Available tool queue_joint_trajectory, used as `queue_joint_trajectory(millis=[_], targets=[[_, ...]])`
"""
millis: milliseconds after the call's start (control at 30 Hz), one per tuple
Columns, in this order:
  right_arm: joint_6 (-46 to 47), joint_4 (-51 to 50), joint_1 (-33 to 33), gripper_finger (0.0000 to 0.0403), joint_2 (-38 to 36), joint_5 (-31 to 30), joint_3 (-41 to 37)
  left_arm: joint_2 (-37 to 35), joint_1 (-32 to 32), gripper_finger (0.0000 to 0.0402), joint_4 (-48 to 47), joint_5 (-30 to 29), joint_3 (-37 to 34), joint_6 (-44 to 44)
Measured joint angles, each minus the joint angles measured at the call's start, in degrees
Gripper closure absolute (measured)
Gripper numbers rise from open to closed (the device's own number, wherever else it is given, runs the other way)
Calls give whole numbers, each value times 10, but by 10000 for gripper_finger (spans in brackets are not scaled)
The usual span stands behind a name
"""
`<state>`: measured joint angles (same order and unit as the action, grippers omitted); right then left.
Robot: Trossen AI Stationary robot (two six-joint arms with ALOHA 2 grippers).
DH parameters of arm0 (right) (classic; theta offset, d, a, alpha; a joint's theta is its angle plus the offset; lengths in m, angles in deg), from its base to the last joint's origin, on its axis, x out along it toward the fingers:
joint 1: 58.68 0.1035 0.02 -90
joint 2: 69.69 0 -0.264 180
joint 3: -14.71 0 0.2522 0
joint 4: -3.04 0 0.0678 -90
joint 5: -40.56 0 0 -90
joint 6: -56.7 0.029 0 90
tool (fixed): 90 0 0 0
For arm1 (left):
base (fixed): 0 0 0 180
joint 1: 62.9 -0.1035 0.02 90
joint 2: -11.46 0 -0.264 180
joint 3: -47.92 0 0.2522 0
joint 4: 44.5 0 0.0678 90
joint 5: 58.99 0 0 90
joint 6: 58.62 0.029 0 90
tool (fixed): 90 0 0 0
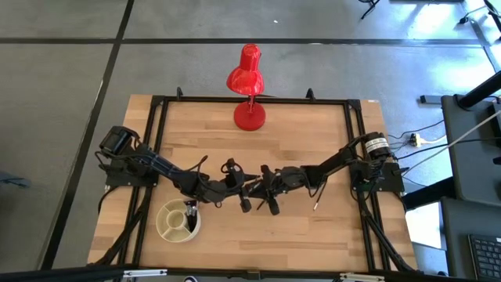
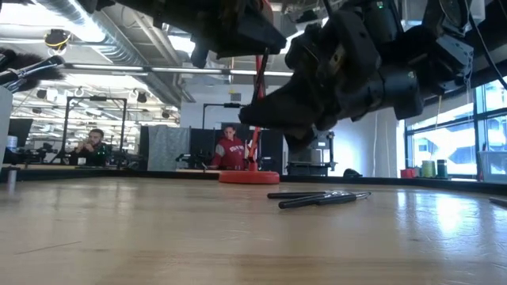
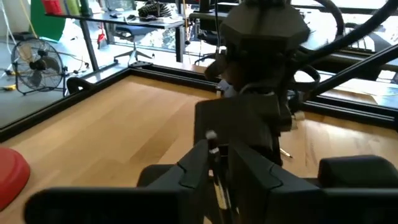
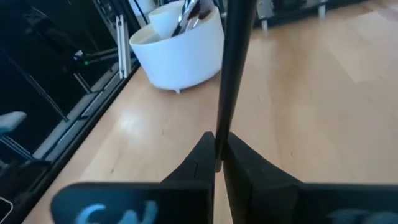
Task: Put items in baskets/containers
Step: Put the liner brush into the pen organizer
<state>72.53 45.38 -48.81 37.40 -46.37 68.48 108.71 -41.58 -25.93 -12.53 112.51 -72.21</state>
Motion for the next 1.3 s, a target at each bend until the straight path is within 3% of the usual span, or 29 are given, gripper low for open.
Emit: queue_joint_trajectory(millis=[233,500,567,767,900,1000,1100,1300], targets=[[-5,-11,0,387,0,3,0,0,12,390,2,-2,0,-1],[0,-12,0,387,0,11,0,-16,23,394,-29,-1,0,-3],[5,-12,0,370,0,10,0,-28,28,395,-54,-3,0,-8],[26,-16,0,258,0,13,0,-105,79,397,-209,-50,0,-29],[39,-22,-2,208,0,12,0,-184,135,396,-338,-72,0,-43],[39,-22,-4,196,0,11,0,-246,180,396,-381,-125,0,-56],[43,-22,-7,195,0,11,0,-293,228,395,-411,-140,0,-58],[50,-22,-11,207,0,11,0,-302,302,395,-504,-201,0,-159]])
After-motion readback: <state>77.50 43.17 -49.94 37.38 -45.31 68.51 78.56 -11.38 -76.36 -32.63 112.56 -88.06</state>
